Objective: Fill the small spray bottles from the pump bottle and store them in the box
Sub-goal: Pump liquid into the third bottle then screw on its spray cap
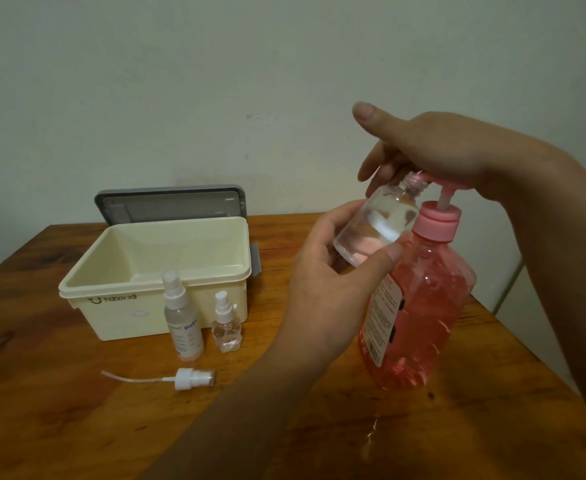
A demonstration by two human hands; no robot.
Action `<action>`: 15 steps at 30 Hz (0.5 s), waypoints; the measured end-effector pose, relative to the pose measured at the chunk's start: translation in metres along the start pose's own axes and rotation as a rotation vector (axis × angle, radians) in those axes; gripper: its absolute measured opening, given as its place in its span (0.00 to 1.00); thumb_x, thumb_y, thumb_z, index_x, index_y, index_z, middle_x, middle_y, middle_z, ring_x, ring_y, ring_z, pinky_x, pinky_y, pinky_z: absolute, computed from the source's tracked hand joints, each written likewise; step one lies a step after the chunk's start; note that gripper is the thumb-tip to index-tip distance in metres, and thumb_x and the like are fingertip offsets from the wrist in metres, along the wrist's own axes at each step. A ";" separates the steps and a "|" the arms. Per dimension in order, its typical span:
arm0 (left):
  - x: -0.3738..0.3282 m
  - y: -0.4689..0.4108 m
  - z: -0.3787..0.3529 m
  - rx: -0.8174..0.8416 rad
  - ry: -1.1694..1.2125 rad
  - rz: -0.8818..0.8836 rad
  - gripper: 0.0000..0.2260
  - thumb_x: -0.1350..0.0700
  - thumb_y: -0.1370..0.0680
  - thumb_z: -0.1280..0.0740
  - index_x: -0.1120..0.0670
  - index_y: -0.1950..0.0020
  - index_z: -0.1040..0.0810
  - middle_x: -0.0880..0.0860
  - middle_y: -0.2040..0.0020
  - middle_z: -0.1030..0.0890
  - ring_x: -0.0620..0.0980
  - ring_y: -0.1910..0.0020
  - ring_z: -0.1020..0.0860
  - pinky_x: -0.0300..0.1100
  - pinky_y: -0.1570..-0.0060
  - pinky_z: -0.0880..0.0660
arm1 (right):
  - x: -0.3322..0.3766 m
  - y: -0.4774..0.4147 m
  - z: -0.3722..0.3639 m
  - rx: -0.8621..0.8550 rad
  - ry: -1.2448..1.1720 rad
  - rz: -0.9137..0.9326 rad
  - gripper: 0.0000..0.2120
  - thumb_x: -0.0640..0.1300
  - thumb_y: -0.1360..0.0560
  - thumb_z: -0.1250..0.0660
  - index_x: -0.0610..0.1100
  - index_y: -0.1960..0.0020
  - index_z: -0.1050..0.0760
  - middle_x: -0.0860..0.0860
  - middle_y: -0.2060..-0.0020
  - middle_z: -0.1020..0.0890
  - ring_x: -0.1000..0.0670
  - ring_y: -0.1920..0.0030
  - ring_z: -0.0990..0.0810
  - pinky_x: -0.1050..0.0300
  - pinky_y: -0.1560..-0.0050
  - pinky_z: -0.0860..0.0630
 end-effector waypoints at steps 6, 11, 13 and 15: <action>0.000 0.000 -0.002 0.013 -0.003 0.016 0.21 0.57 0.27 0.27 0.44 0.36 0.27 0.40 0.45 0.20 0.34 0.49 0.21 0.26 0.59 0.25 | 0.000 0.000 0.000 0.008 -0.005 -0.012 0.38 0.76 0.28 0.52 0.48 0.53 0.16 0.52 0.56 0.14 0.46 0.53 0.16 0.57 0.66 0.28; 0.000 -0.001 -0.004 0.010 -0.025 0.026 0.21 0.55 0.27 0.27 0.42 0.37 0.28 0.40 0.44 0.20 0.34 0.49 0.21 0.27 0.58 0.24 | -0.001 -0.001 0.001 0.009 -0.028 -0.001 0.38 0.75 0.27 0.52 0.48 0.53 0.16 0.52 0.57 0.13 0.46 0.53 0.16 0.57 0.65 0.28; -0.002 -0.001 -0.005 0.022 -0.025 0.024 0.21 0.55 0.27 0.27 0.42 0.37 0.28 0.39 0.45 0.21 0.32 0.50 0.22 0.26 0.60 0.25 | -0.001 -0.001 0.003 0.017 -0.026 -0.003 0.38 0.76 0.27 0.52 0.48 0.53 0.16 0.53 0.58 0.13 0.46 0.53 0.16 0.58 0.66 0.28; -0.003 -0.001 -0.007 0.039 -0.035 0.023 0.21 0.55 0.27 0.28 0.41 0.37 0.28 0.38 0.45 0.21 0.29 0.51 0.23 0.24 0.61 0.26 | -0.001 -0.001 0.003 0.041 -0.013 -0.005 0.38 0.76 0.28 0.52 0.48 0.52 0.16 0.53 0.57 0.13 0.47 0.53 0.16 0.59 0.67 0.27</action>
Point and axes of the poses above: each hand's wrist, its own y-axis away from the middle knuckle, its own z-axis out of the back of the hand, x = y × z, the point moved 3 cm from there along -y, towards the middle knuckle
